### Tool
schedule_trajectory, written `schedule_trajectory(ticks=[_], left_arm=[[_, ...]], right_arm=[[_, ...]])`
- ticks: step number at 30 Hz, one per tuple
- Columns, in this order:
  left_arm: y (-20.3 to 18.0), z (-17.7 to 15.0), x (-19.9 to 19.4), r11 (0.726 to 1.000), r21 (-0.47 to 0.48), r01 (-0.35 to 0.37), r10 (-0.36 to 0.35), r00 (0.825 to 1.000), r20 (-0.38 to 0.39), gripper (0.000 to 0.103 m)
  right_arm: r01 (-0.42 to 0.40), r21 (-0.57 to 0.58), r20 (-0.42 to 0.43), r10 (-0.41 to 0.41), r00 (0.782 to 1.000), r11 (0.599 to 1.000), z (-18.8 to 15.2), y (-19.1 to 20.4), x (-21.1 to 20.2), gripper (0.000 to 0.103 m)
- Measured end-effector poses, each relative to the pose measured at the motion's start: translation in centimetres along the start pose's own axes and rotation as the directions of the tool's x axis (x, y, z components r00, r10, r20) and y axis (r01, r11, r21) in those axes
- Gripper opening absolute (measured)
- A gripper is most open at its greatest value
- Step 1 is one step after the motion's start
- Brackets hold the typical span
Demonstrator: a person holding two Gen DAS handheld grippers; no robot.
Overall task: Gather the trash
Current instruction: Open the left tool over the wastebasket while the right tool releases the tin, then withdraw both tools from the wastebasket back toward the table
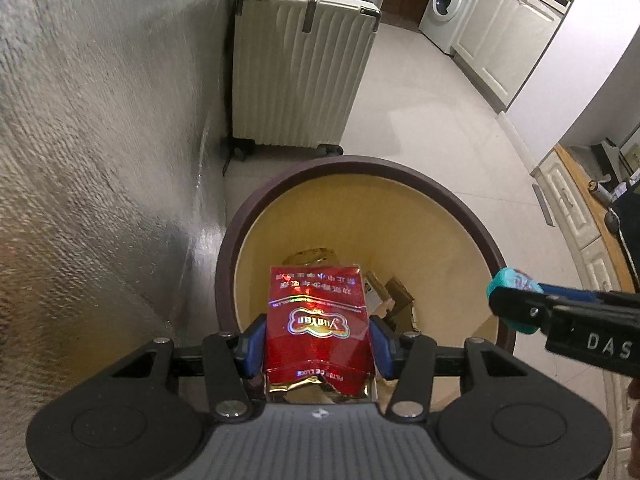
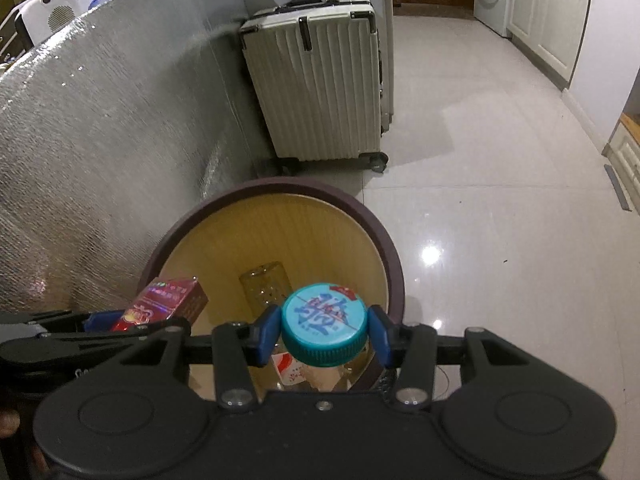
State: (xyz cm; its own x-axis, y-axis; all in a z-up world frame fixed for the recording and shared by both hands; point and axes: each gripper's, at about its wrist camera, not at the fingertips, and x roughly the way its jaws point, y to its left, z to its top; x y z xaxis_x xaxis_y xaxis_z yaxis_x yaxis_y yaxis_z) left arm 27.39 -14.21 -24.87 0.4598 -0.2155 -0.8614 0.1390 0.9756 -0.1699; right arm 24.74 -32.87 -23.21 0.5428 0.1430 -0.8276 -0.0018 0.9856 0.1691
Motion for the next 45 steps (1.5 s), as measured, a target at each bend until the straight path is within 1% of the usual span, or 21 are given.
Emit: schedule_trajectory(ticks=[3,6,7,8,9,11,16,17,21,25,29,34,37,41,43,45], left_arm=[[-0.1,0.2,0.4,1.000,-0.005,0.012,-0.012,1.000,0.001,0.053],[0.1,0.2,0.8,1.000,-0.014,0.009,-0.009,1.000,-0.007,0.055],[0.2,0.2,0.8,1.000,-0.013,0.004,-0.004,1.000,-0.009,0.058],[0.3,0.2,0.7,1.000,-0.013,-0.003,0.003,1.000,-0.008,0.062],[0.3,0.2,0.6,1.000,-0.011,-0.010,0.010,1.000,-0.006,0.063],[0.4,0.1,0.3,1.000,-0.011,-0.018,0.018,1.000,-0.003,0.065],[0.4,-0.2,-0.1,0.999,0.004,-0.041,0.041,0.999,-0.020,0.071],[0.4,-0.4,-0.1,0.999,0.005,-0.042,0.043,0.999,-0.023,0.074],[0.6,-0.7,-0.4,0.998,0.006,-0.057,0.058,0.998,-0.032,0.081],[0.9,-1.1,-0.9,0.997,-0.005,-0.072,0.071,0.997,-0.036,0.090],[1.3,-1.4,-1.4,0.997,-0.015,-0.082,0.081,0.996,-0.048,0.097],[1.3,-1.6,-2.3,0.996,-0.021,-0.082,0.080,0.995,-0.057,0.103],[1.2,-1.6,-3.0,0.996,-0.016,-0.088,0.088,0.995,-0.050,0.103],[1.1,-1.8,-3.8,0.995,-0.011,-0.095,0.095,0.995,-0.043,0.103],[0.9,-1.9,-4.3,0.996,-0.008,-0.094,0.094,0.995,-0.040,0.103],[0.8,-2.1,-4.8,0.996,-0.003,-0.093,0.093,0.995,-0.037,0.103]], right_arm=[[-0.006,0.007,-0.008,0.006,1.000,1.000,0.2,-0.1,0.7,0.048],[-0.015,0.004,-0.014,0.015,1.000,1.000,0.5,-0.1,1.0,0.049],[-0.019,0.008,-0.016,0.019,1.000,1.000,0.6,0.0,1.1,0.049],[-0.026,0.013,-0.019,0.026,0.999,1.000,0.7,0.0,1.3,0.051],[-0.033,0.020,-0.022,0.033,0.999,0.999,0.7,0.0,1.3,0.057],[-0.040,0.025,-0.030,0.040,0.999,0.999,0.8,0.2,1.4,0.063],[-0.028,0.016,-0.049,0.028,0.998,0.999,0.5,0.1,1.2,0.063],[-0.025,0.015,-0.051,0.026,0.998,1.000,0.4,0.1,1.1,0.063],[-0.018,0.012,-0.060,0.019,0.998,1.000,0.1,-0.2,0.7,0.063],[-0.017,0.008,-0.069,0.018,0.997,1.000,-0.1,-0.2,0.6,0.063],[-0.015,0.004,-0.069,0.015,0.997,1.000,-0.4,0.0,0.2,0.065],[-0.017,0.001,-0.060,0.017,0.998,1.000,-0.6,0.1,-0.5,0.067],[-0.015,-0.001,-0.053,0.015,0.998,1.000,-0.8,0.3,-1.1,0.070],[-0.020,0.006,-0.035,0.021,0.999,1.000,-1.2,0.4,-2.3,0.083],[-0.025,0.008,-0.026,0.025,0.999,1.000,-1.3,0.3,-2.9,0.086],[-0.023,0.011,-0.016,0.023,1.000,1.000,-1.5,0.3,-3.6,0.092]])
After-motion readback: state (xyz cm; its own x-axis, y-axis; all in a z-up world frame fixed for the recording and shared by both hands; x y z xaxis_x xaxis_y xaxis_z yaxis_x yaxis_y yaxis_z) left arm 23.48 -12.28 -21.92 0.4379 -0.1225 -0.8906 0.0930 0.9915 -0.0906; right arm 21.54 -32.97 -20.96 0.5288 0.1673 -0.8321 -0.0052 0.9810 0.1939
